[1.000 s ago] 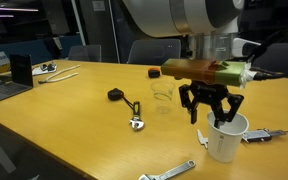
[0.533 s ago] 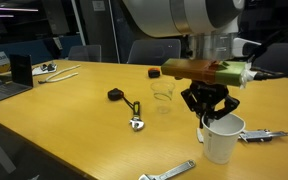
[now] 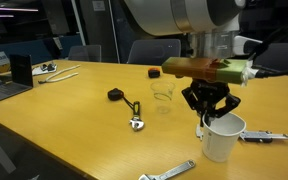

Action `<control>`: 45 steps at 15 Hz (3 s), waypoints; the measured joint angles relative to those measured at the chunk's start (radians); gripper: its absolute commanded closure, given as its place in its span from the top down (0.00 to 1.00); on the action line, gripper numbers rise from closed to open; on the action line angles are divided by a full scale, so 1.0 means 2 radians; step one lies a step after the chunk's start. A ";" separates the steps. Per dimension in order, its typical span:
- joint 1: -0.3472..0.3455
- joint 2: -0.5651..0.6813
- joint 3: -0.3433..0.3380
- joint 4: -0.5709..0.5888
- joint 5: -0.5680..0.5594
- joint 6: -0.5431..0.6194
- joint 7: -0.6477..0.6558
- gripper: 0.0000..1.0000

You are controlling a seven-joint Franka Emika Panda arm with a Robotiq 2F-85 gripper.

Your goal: Pick the white cup and put it in the clear cup

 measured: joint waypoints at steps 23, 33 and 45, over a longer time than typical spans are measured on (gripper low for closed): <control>0.073 -0.108 0.094 0.103 0.000 -0.101 0.133 0.07; 0.099 -0.050 0.111 0.144 0.002 -0.102 0.151 0.07; 0.104 0.015 0.106 0.162 0.023 -0.101 0.151 0.06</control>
